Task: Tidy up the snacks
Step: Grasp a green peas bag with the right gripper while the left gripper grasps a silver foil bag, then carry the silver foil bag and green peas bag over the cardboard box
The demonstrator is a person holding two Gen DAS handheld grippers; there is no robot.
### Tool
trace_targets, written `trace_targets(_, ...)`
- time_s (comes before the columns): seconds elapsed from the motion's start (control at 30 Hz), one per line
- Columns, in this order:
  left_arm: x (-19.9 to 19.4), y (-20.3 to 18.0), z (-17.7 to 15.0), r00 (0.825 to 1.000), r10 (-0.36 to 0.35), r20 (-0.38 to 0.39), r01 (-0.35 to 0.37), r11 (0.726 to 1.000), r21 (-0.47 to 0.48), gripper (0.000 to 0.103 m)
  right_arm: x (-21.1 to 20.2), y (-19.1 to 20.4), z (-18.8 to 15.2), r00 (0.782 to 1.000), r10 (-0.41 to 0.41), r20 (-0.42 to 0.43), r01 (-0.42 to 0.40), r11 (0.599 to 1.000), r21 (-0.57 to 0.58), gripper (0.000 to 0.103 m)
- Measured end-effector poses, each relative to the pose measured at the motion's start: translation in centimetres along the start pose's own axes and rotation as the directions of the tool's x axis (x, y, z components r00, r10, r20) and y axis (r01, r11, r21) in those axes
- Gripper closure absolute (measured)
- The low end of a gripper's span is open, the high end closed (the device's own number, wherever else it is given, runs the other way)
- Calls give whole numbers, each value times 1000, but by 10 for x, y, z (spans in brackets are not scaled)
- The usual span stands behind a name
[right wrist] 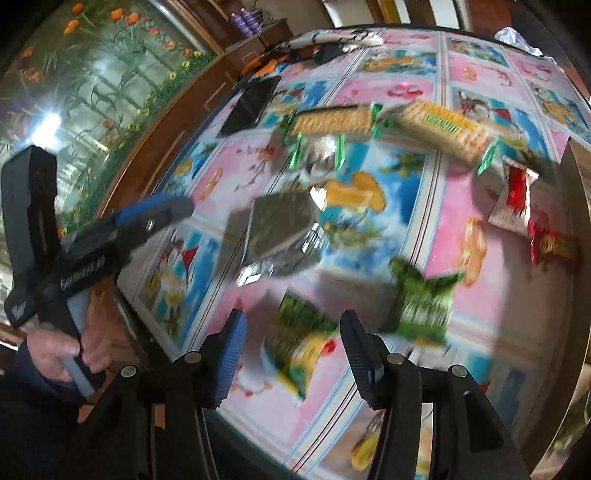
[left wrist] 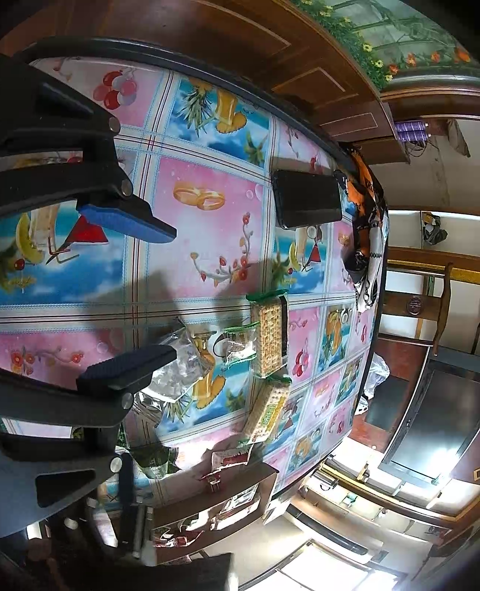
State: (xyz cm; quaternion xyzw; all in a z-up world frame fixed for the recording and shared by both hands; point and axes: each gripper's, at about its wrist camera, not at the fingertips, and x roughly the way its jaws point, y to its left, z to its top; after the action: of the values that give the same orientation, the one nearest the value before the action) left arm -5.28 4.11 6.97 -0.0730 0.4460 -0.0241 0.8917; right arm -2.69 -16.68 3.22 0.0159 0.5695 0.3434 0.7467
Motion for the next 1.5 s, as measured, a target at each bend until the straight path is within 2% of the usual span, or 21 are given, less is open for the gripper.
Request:
trace_targets(0.2, 0, 0, -2, 1000, -3, -11, 3, 1000, 7, 45, 21, 3, -4, 997, -47, -66, 47, 999, -6, 45)
trace_targets(0.27, 2, 0, -3, 1000, -7, -25, 7, 1000, 6, 41, 27, 8, -5, 994, -74, -76, 71, 997, -37, 45)
trace_targets(0.33, 4, -1, -3, 999, -12, -39, 12, 1000, -1, 36, 31, 18, -4, 991, -125, -56, 119, 988, -95, 50)
trace_targets(0.37, 5, -1, -2, 999, -16, -46, 16, 1000, -7, 35, 32, 22, -4, 988, -146, -49, 139, 983, -122, 62)
trace_targets(0.5, 13, -10, 4, 994, -72, -86, 70, 997, -31, 33, 25, 20, -6, 983, -182, -8, 179, 974, -140, 70)
trace_targets(0.67, 33, -36, 9, 974, -150, -168, 139, 987, -79, 26, -2, -5, -11, 981, -188, 55, 191, 980, -57, 71)
trace_targets(0.9, 68, -58, 18, 957, -57, -283, 21, 991, -130, 20, -40, -23, -24, 979, -147, 141, 152, 988, -26, 71)
trace_targets(1.03, 90, -61, 18, 947, -29, -320, -23, 987, -159, 20, -53, -27, -30, 975, -134, 175, 140, 990, -23, 71)
trace_targets(1.1, 97, -63, 18, 945, 1, -328, -50, 989, -142, 20, -59, -31, -33, 973, -138, 186, 144, 989, -21, 71)
trace_targets(1.2, 96, -68, 15, 950, 49, -307, -82, 992, -95, 23, -65, -36, -34, 971, -131, 200, 136, 991, -10, 71)
trace_targets(1.27, 95, -68, 14, 957, 68, -281, -91, 994, -68, 40, -67, -38, -35, 971, -126, 204, 130, 992, -7, 71)
trace_targets(1.33, 93, -68, 13, 960, 89, -265, -101, 994, -35, 46, -67, -39, -34, 971, -121, 205, 125, 992, -7, 71)
trace_targets(1.5, 82, -61, 0, 973, 68, -222, -73, 997, -15, 47, -65, -36, -29, 972, -115, 205, 122, 992, -21, 71)
